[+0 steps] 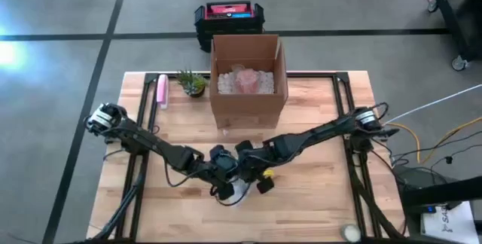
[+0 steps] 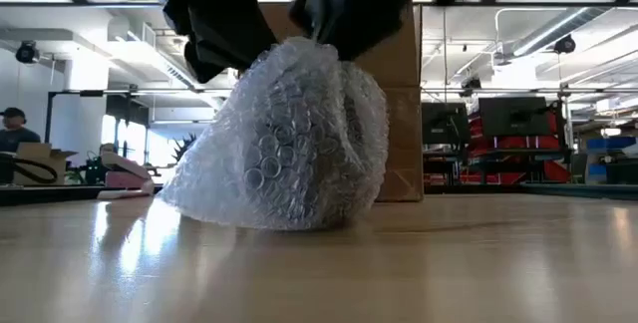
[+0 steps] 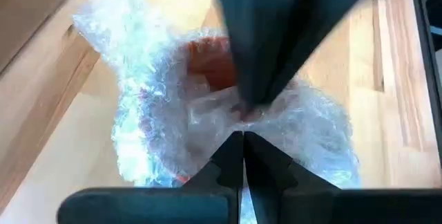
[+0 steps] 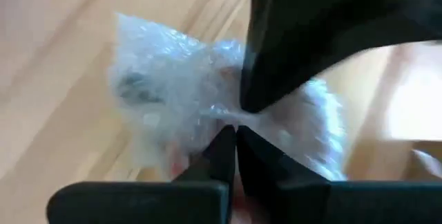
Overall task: Wrap mug
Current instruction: Wrap the black mug with the bubble wrap
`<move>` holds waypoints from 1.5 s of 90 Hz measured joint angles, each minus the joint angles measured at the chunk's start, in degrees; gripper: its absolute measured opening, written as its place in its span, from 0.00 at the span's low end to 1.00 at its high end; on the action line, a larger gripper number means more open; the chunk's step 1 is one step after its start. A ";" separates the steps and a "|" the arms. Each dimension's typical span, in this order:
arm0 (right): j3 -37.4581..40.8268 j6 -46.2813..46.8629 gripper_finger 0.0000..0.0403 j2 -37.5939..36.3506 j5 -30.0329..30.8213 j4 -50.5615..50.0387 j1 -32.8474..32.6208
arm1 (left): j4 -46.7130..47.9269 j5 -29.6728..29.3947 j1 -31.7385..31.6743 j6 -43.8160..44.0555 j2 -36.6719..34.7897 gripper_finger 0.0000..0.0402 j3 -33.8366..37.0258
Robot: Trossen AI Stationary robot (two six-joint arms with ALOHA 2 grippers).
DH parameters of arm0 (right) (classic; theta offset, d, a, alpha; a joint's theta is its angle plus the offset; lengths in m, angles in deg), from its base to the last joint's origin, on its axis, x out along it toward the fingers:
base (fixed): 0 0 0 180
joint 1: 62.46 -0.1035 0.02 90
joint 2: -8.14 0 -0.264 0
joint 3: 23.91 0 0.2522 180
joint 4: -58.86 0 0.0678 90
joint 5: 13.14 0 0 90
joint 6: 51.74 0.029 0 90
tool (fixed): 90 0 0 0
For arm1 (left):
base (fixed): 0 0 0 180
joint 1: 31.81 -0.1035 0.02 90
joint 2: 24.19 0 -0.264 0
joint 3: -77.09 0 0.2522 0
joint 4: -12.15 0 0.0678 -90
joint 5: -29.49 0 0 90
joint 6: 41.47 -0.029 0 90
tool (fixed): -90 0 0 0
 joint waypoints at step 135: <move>3.09 0.38 0.01 -0.84 7.51 1.94 1.20 | -2.69 -2.64 -0.80 -1.10 2.63 0.00 0.31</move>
